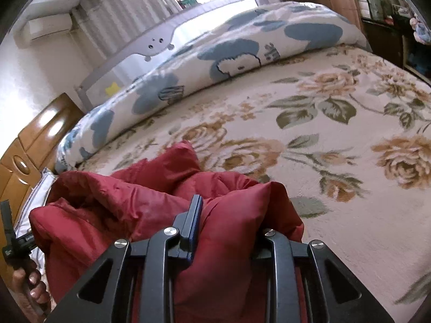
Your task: Fold large clothes
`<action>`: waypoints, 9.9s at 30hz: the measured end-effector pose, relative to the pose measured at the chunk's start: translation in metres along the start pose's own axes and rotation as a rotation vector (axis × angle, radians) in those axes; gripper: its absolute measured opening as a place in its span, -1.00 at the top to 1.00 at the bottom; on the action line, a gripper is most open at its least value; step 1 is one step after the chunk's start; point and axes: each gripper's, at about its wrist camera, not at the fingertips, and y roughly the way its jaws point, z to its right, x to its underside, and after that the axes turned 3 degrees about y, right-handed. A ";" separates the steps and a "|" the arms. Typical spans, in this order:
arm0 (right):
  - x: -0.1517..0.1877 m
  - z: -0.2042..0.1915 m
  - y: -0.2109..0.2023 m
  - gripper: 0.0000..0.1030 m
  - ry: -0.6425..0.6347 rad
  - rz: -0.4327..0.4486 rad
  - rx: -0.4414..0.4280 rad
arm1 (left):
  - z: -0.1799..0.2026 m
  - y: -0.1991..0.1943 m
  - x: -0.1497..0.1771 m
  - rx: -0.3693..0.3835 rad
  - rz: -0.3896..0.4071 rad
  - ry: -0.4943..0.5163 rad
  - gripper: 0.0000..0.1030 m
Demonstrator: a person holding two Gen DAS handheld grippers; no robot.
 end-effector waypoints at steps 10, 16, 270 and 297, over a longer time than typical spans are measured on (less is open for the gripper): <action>0.002 0.014 0.026 0.54 0.063 -0.010 -0.006 | -0.006 0.000 -0.002 0.061 -0.010 -0.043 0.44; 0.004 0.011 0.029 0.54 0.053 0.003 0.009 | -0.007 -0.066 0.023 0.083 0.089 -0.015 0.15; 0.096 0.030 -0.069 0.24 -0.055 -0.156 0.100 | -0.008 -0.197 0.182 0.255 -0.034 0.092 0.59; 0.183 -0.056 -0.151 0.04 -0.417 -0.191 0.036 | 0.022 -0.153 0.224 0.272 -0.141 0.173 0.55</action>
